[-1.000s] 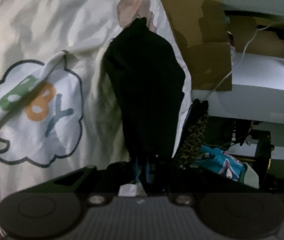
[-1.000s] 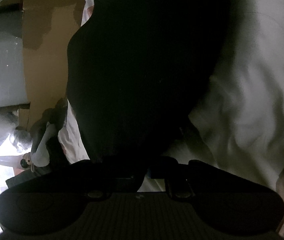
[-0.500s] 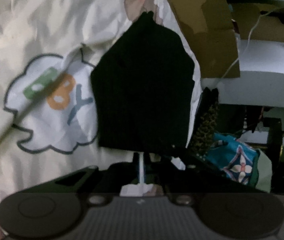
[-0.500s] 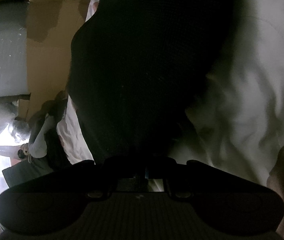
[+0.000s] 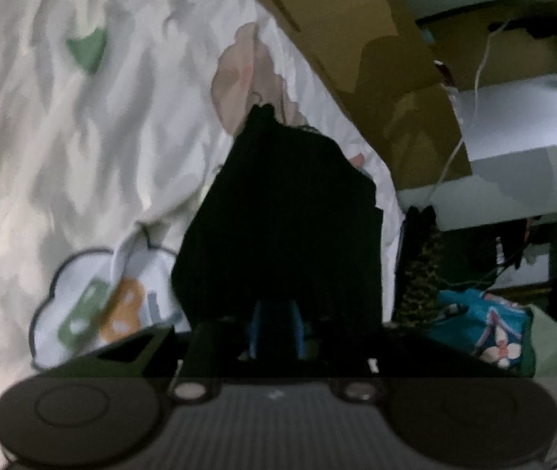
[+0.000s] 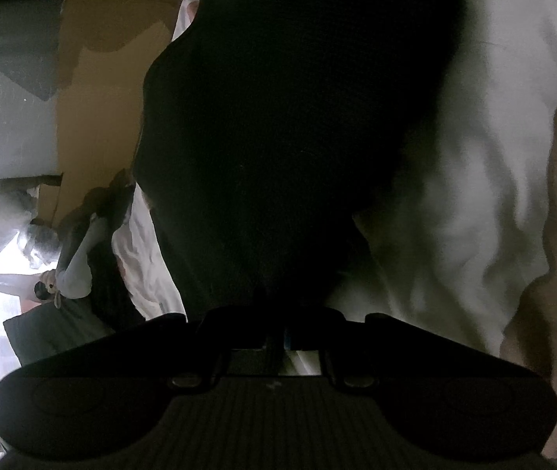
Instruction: Fold clothes
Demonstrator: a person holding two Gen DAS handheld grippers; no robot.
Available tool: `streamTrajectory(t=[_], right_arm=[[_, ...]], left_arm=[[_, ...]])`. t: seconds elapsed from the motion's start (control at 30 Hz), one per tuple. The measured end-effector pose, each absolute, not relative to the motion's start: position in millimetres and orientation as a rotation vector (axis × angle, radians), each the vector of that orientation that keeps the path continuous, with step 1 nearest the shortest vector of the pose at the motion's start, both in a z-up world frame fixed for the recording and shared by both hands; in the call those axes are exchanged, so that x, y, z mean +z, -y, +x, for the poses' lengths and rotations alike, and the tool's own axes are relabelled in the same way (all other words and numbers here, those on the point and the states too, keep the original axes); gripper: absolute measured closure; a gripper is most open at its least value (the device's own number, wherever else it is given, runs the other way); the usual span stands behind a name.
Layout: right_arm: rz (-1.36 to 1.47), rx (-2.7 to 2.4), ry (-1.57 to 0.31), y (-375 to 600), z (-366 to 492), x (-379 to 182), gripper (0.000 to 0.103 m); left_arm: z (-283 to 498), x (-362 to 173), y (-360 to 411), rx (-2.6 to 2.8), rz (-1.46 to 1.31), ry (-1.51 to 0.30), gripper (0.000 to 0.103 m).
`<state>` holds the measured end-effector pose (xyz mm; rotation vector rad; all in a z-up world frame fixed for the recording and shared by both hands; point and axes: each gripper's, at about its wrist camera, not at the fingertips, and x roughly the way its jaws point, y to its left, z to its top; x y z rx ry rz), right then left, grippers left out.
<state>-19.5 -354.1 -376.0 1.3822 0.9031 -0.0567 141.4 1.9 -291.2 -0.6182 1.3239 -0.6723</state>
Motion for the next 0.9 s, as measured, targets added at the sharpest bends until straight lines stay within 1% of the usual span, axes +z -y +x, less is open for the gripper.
streamTrajectory(t=[0.07,0.13,0.17,0.23,0.33,0.4,0.47,0.57,0.63,0.67,0.77,0.8,0.87,0.9], right_arm=[[1.385,-0.055,-0.899,357.0,-23.4,-375.7,0.098],[1.388,-0.054,-0.896,358.8,-25.6,-375.9,0.098],[1.396,-0.049,-0.894,359.5,-25.7,-376.9,0.098],[1.413,-0.04,-0.89,360.7,-25.6,-379.3,0.098],[1.445,-0.062,-0.874,364.0,-27.7,-382.5,0.091],[1.444,-0.076,-0.86,368.0,-30.5,-381.4,0.075],[1.436,-0.089,-0.848,373.3,-33.4,-380.4,0.071],[1.45,-0.119,-0.833,381.5,-37.3,-382.4,0.07],[1.452,-0.135,-0.826,386.7,-39.5,-383.7,0.07],[1.452,-0.142,-0.823,389.4,-40.6,-384.4,0.07],[1.46,-0.154,-0.815,395.5,-43.2,-386.2,0.07],[1.461,-0.158,-0.812,396.7,-43.6,-386.7,0.07],[1.465,-0.166,-0.807,398.8,-44.0,-387.4,0.07],[1.468,-0.169,-0.804,399.6,-43.9,-387.8,0.07]], left_arm=[[145.8,-288.9,0.8,-0.678,-0.588,-1.308,0.084],[151.3,-287.0,4.7,-0.685,-0.551,-1.285,0.079],[155.4,-285.9,8.4,-0.686,-0.524,-1.272,0.075],[163.7,-283.8,16.0,-0.688,-0.471,-1.245,0.072],[178.1,-281.3,32.1,-0.708,-0.387,-1.215,0.07],[187.6,-278.8,43.9,-0.728,-0.325,-1.195,0.065],[196.9,-276.3,57.6,-0.752,-0.259,-1.178,0.064],[209.9,-273.4,80.6,-0.783,-0.142,-1.157,0.063],[218.4,-272.4,93.9,-0.788,-0.101,-1.164,0.057],[222.3,-272.3,99.8,-0.79,-0.094,-1.171,0.05],[228.6,-267.5,119.0,-0.807,-0.031,-1.146,0.047],[230.1,-265.3,126.0,-0.817,-0.003,-1.132,0.043],[233.9,-263.7,139.9,-0.837,0.043,-1.119,0.04],[235.9,-263.6,147.5,-0.847,0.067,-1.113,0.035]])
